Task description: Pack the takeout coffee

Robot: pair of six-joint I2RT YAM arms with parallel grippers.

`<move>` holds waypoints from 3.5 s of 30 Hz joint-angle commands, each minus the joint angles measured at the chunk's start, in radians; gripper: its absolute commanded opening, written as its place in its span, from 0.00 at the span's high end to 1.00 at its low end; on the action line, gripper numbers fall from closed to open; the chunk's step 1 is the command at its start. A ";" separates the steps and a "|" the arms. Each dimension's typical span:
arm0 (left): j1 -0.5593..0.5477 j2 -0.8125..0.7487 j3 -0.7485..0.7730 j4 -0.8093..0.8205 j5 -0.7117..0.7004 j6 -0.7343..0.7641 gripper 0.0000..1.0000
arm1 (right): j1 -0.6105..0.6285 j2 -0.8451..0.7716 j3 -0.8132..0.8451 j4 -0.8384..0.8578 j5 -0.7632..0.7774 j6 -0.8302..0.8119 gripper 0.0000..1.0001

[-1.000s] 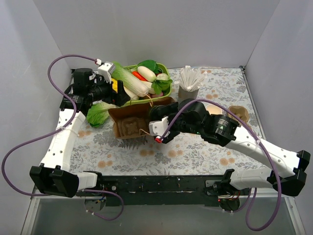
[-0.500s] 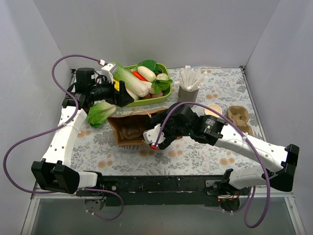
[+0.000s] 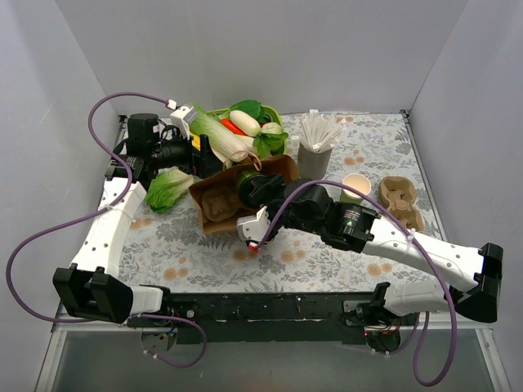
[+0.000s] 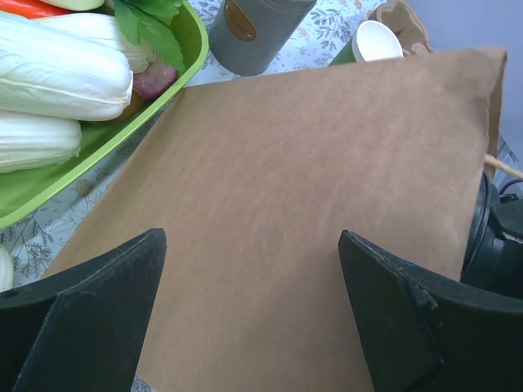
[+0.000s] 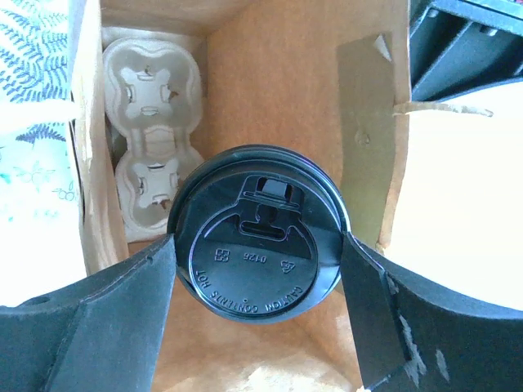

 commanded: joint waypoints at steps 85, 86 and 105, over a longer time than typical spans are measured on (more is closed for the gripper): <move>0.005 0.095 0.061 -0.035 0.081 0.079 0.11 | -0.301 0.646 0.451 -0.407 -0.320 -0.194 0.99; 0.005 0.095 0.061 -0.035 0.085 0.079 0.11 | -0.304 0.663 0.476 -0.427 -0.322 -0.189 0.99; 0.011 0.067 0.110 -0.026 -0.013 0.067 0.09 | -0.318 0.909 0.876 -0.893 -0.400 -0.204 0.99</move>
